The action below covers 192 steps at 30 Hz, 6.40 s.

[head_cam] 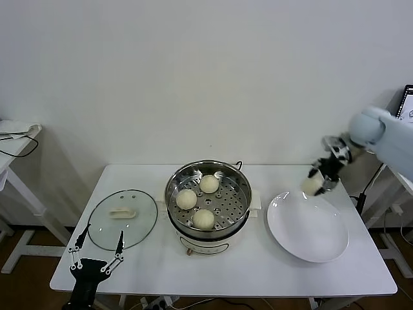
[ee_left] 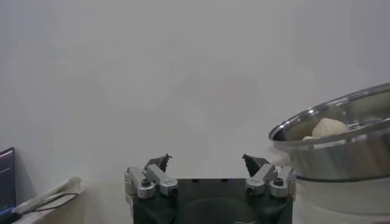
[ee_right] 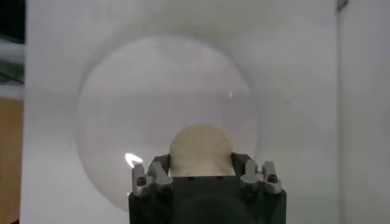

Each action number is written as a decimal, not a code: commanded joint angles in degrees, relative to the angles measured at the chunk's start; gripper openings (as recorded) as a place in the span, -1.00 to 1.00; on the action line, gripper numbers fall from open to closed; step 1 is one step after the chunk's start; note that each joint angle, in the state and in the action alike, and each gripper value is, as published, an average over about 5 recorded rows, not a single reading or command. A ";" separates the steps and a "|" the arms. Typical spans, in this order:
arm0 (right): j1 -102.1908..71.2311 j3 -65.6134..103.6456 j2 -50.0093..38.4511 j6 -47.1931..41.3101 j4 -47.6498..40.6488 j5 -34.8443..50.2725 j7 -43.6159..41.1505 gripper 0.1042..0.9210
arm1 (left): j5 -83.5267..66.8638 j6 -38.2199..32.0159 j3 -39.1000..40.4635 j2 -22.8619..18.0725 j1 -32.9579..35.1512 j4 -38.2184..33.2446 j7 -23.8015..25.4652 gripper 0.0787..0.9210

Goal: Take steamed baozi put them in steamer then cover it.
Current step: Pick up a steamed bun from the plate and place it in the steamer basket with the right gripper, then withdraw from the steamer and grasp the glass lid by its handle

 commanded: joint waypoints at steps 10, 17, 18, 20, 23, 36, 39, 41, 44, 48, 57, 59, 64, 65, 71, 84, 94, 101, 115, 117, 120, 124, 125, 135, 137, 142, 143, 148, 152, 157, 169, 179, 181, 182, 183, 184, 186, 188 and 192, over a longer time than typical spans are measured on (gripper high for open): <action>16.37 -15.13 19.65 -11.38 15.74 19.65 3.75 0.34 | 0.00 0.26 -0.25 -0.26 -0.20 -0.39 -0.18 0.77; 10.57 -14.85 23.29 -12.76 12.54 17.19 7.41 0.32 | 0.02 0.15 -0.39 -0.57 -0.08 -0.48 -0.24 0.77; 9.78 -14.74 23.65 -12.83 11.84 17.03 7.87 0.32 | 0.02 0.15 -0.42 -0.59 -0.06 -0.49 -0.24 0.77; 8.37 -14.45 24.34 -12.95 10.59 16.78 8.67 0.32 | 0.01 0.12 -0.53 -0.61 -0.07 -0.46 -0.24 0.77; 6.72 -14.20 25.32 -13.03 9.24 16.09 9.42 0.32 | -0.02 0.05 -0.75 -0.57 -0.13 -0.36 -0.24 0.77; 2.03 -14.32 27.54 -13.59 6.01 13.39 10.80 0.32 | -0.11 -0.27 -0.65 -0.62 -0.34 0.35 -0.26 0.77; 1.64 -14.47 27.55 -13.60 6.00 13.03 10.51 0.32 | -0.16 -0.30 -0.76 -0.58 -0.39 0.32 -0.26 0.77; 1.46 -14.49 27.52 -13.61 6.04 12.79 10.34 0.32 | -0.18 -0.32 -0.79 -0.57 -0.40 0.36 -0.26 0.77; 1.19 -14.45 27.51 -13.58 6.09 12.24 10.39 0.32 | -0.17 -0.36 -0.71 -0.60 -0.36 0.42 -0.25 0.77; 0.75 -14.22 27.61 -13.63 6.10 11.71 11.11 0.35 | -0.16 -0.40 -0.67 -0.66 -0.33 0.37 -0.24 0.77; 0.79 -13.10 26.81 -13.54 6.88 11.64 11.90 0.73 | -0.14 -0.42 -0.83 -0.69 -0.27 0.33 -0.29 0.77; 1.48 -12.61 25.85 -13.46 7.93 11.60 11.79 0.75 | -0.08 -0.31 -0.81 -0.68 -0.29 0.26 -0.31 0.77; 4.10 -8.69 20.00 -12.43 12.79 10.87 10.83 0.76 | 0.53 0.20 -0.70 -0.54 -0.44 0.06 -0.33 0.77; 4.32 -6.93 18.04 -12.03 14.10 10.66 10.79 0.76 | 0.86 0.26 -0.69 -0.51 -0.53 0.06 -0.37 0.77; 1.77 2.49 5.19 -1.08 18.87 10.93 29.50 0.76 | 3.37 1.53 -0.60 -0.13 -1.59 0.30 -1.16 0.77; -47.46 49.78 -10.25 15.92 21.04 15.88 87.55 0.76 | 8.58 6.89 1.14 0.51 -5.48 0.92 -3.77 0.77; -88.60 89.75 0.81 21.48 20.21 14.17 91.00 0.76 | 18.26 9.60 0.61 1.57 -10.68 6.38 -3.83 0.77; -102.82 102.43 14.20 22.13 22.31 10.72 88.16 0.76 | 35.10 11.66 0.31 3.41 -14.35 14.55 -3.62 0.77; -110.82 105.34 24.86 22.08 27.00 5.51 86.72 0.76 | 73.37 4.49 2.04 3.34 -25.50 36.37 -12.33 0.77; -111.08 105.29 25.46 22.07 27.08 5.07 86.68 0.76 | 75.28 4.08 1.86 3.22 -26.87 37.56 -13.10 0.77; -111.33 105.33 26.02 22.09 26.81 4.73 86.55 0.76 | 77.46 4.04 1.75 3.08 -28.76 39.01 -13.82 0.77; -111.33 105.23 26.26 22.09 26.11 4.65 86.27 0.76 | 77.91 4.56 2.15 2.91 -31.44 40.94 -13.18 0.77; -111.28 105.16 26.22 22.08 25.95 4.66 86.13 0.76 | 77.52 4.73 2.29 2.89 -32.00 41.21 -12.74 0.77; -110.85 104.67 25.90 22.14 25.13 4.68 85.14 0.76 | 71.04 7.84 2.97 2.90 -35.25 41.96 -9.10 0.77; -110.81 104.58 26.02 22.18 25.03 4.62 85.03 0.76 | 70.64 8.17 2.94 2.90 -35.75 42.32 -8.78 0.77; -110.83 104.42 26.52 22.31 24.97 4.33 84.83 0.76 | 70.44 8.36 3.21 2.80 -36.97 43.71 -7.90 0.77; -110.85 104.42 26.56 22.35 24.96 4.28 84.80 0.76 | 70.38 8.39 3.34 2.82 -37.09 43.93 -7.72 0.77; -111.07 104.68 26.58 22.61 25.00 4.13 84.69 0.76 | 69.31 8.74 3.90 2.64 -38.07 44.96 -6.93 0.77; -111.28 104.86 26.61 22.82 24.92 3.99 84.53 0.76 | 68.37 9.23 4.26 2.34 -38.74 45.07 -6.42 0.77; -111.18 104.94 26.70 23.07 24.72 3.76 84.41 0.76 | 67.37 9.92 4.67 2.07 -39.69 45.47 -5.72 0.77; -110.78 104.67 27.25 23.30 24.52 3.62 84.34 0.76 | 67.19 10.98 5.49 1.79 -41.84 47.23 -4.80 0.77; -110.84 104.87 27.36 23.49 24.43 3.31 84.33 0.76 | 67.26 11.87 6.98 1.30 -43.80 48.44 -4.07 0.77; -110.85 104.88 27.39 23.53 24.40 3.24 84.32 0.76 | 67.21 12.15 7.18 1.25 -43.89 48.46 -3.85 0.77; -110.84 104.87 27.42 23.54 24.40 3.20 84.32 0.76 | 67.20 12.35 7.30 1.24 -43.97 48.55 -3.72 0.77; -110.81 104.86 27.46 23.56 24.41 3.16 84.33 0.76 | 67.19 12.52 7.40 1.24 -44.07 48.68 -3.58 0.77; -110.78 104.83 27.52 23.56 24.45 3.13 84.34 0.76 | 67.21 12.70 7.48 1.24 -44.18 48.86 -3.40 0.77; -110.74 104.75 27.61 23.55 24.58 3.06 84.37 0.76 | 67.24 13.05 7.61 1.26 -44.42 49.25 -3.10 0.77; -110.72 104.66 27.70 23.54 24.74 2.98 84.39 0.76 | 67.27 13.29 7.63 1.28 -44.63 49.66 -2.79 0.76; -110.70 104.58 27.81 23.57 24.85 2.86 84.40 0.76 | 67.24 13.54 7.59 1.38 -44.97 50.50 -2.41 0.59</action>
